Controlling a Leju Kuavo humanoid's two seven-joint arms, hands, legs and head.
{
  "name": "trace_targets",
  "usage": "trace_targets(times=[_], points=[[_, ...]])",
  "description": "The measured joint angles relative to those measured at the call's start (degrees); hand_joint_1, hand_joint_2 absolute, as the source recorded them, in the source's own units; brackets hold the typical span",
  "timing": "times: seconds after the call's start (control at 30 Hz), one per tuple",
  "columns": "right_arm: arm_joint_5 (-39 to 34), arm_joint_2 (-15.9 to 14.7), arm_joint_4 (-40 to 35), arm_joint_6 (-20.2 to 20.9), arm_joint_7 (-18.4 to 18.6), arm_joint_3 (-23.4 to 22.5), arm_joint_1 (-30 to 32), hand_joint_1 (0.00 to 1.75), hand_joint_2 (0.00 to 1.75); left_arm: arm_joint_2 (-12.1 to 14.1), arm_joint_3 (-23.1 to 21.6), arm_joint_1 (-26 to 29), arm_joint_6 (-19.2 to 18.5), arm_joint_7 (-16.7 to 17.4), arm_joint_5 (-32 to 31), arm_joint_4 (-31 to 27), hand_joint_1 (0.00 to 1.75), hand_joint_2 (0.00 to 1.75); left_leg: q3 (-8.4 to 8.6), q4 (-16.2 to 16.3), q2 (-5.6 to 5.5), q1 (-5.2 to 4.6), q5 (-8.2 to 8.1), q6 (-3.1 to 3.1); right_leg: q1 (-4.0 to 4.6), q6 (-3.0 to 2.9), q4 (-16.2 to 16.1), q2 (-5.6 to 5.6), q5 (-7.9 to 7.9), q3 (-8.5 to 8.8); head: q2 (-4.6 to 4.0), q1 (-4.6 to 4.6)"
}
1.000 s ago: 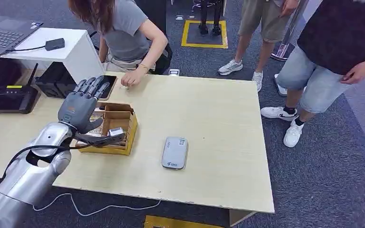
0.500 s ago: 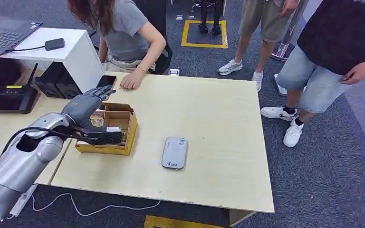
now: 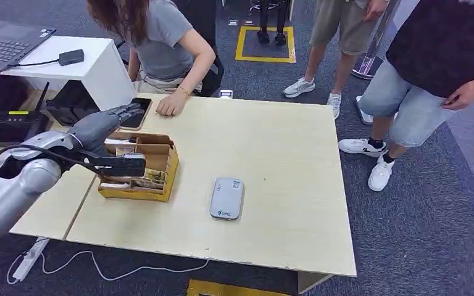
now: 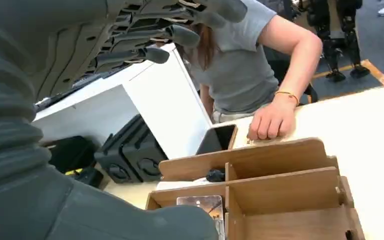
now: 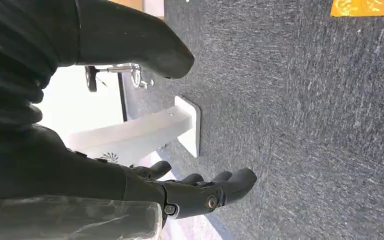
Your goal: Pass the card to the sensor for recognition and then transmit it.
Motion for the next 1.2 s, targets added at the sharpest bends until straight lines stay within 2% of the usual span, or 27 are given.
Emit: trace_targets(times=[0.27,0.43,0.63,0.77,1.03,1.2], points=[[0.0,-0.3,0.0,0.0,-0.1,0.1,-0.1,0.00,1.75,2.9,-4.2,-3.6,-3.3,0.6,3.7,-0.1,0.00,1.75,0.00,0.0,0.03,0.00,0.00,0.00,0.00,0.00,0.0,0.03,0.00,-0.02,0.00,0.02],[-0.2,-0.3,0.0,0.1,0.0,0.1,-0.2,0.00,1.75,4.2,-6.5,-3.3,-2.0,0.5,3.6,-1.4,0.00,1.75,-0.01,0.0,0.03,0.00,0.00,0.00,0.00,0.00,0.0,0.02,0.00,-0.01,0.00,0.02],[-0.2,-0.4,0.0,0.1,0.0,0.1,-0.2,0.00,1.75,6.3,-8.6,-3.0,-2.5,0.5,5.0,-3.1,0.00,1.75,-0.01,0.0,0.02,0.00,0.00,0.00,0.00,0.00,0.0,0.02,0.00,-0.02,0.00,0.04],[-0.2,-0.4,0.0,0.1,0.0,0.1,-0.2,0.00,1.75,7.0,-9.5,-3.0,-2.8,0.5,5.5,-3.7,0.00,1.75,-0.01,0.0,0.02,0.00,0.00,0.00,0.00,0.00,0.0,0.02,0.00,-0.01,0.00,0.04],[0.5,-0.5,0.0,0.1,-0.2,1.0,-0.3,0.00,1.75,8.2,-12.0,-3.4,-5.6,0.5,10.8,-4.2,0.00,1.75,0.00,0.0,0.02,0.00,0.00,0.00,0.00,0.00,0.0,0.02,0.00,-0.02,0.00,0.00],[0.7,-0.6,0.0,0.1,-0.2,1.7,-0.3,0.00,1.75,8.4,-14.3,-3.9,-5.7,1.1,12.4,-4.2,0.00,1.75,0.00,0.0,0.01,0.00,0.00,0.00,0.00,0.00,0.0,0.02,0.00,-0.01,0.00,0.02]])
